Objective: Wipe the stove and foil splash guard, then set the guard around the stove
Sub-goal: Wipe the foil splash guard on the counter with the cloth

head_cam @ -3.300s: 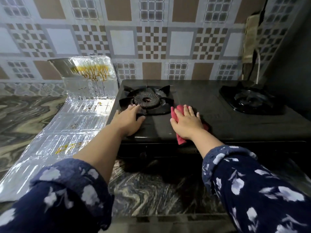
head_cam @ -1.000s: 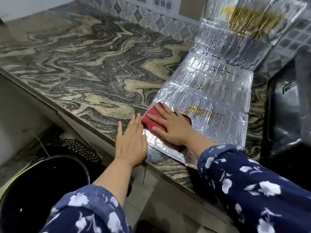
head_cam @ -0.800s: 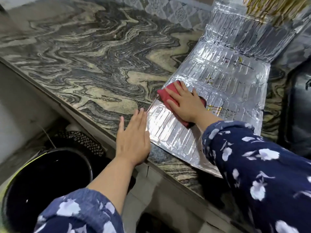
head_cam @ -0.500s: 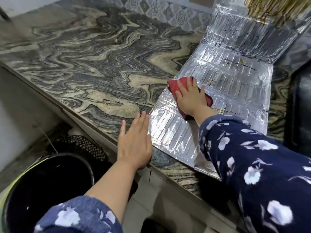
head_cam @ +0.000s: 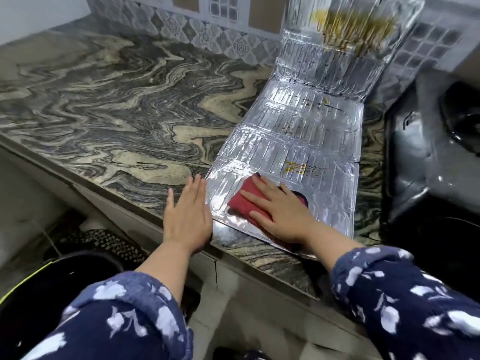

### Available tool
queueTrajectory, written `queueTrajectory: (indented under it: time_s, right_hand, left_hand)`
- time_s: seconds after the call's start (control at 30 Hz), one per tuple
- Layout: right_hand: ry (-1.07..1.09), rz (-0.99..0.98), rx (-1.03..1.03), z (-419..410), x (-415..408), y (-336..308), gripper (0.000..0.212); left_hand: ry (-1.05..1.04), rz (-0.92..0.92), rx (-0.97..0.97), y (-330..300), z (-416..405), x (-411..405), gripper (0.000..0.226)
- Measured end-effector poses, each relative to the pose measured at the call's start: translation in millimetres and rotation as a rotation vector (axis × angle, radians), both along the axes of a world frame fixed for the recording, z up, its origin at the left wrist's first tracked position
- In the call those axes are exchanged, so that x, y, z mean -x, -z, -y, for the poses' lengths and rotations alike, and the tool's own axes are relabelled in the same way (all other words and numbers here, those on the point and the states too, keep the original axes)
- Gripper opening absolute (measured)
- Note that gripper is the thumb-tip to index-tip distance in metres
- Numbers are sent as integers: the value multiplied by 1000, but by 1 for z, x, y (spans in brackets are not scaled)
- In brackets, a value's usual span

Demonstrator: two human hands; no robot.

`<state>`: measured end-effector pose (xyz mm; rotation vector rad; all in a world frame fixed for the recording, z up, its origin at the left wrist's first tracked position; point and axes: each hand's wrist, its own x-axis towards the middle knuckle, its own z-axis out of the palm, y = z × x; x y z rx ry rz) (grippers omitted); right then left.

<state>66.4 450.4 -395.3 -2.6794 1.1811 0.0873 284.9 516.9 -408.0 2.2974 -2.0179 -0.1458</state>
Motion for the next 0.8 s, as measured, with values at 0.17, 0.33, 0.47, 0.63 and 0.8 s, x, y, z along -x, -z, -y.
queueTrajectory:
  time_s: [0.17, 0.33, 0.47, 0.63, 0.8]
  right_hand:
    - [184, -17, 21, 54, 24, 3, 57]
    - [342, -23, 51, 117, 30, 10, 56]
    - [446, -59, 31, 128, 15, 8, 57]
    - [366, -22, 13, 71, -4, 3, 57]
    - [221, 10, -13, -6, 7, 3, 57]
  left_hand:
    - [-1, 12, 7, 1, 1, 0, 59]
    - [-11, 18, 22, 4, 1, -1, 60]
    - [-5, 8, 27, 5, 2, -2, 65]
    - [-5, 25, 34, 7, 2, -2, 66]
    - [-8, -8, 30, 4, 2, 0, 62]
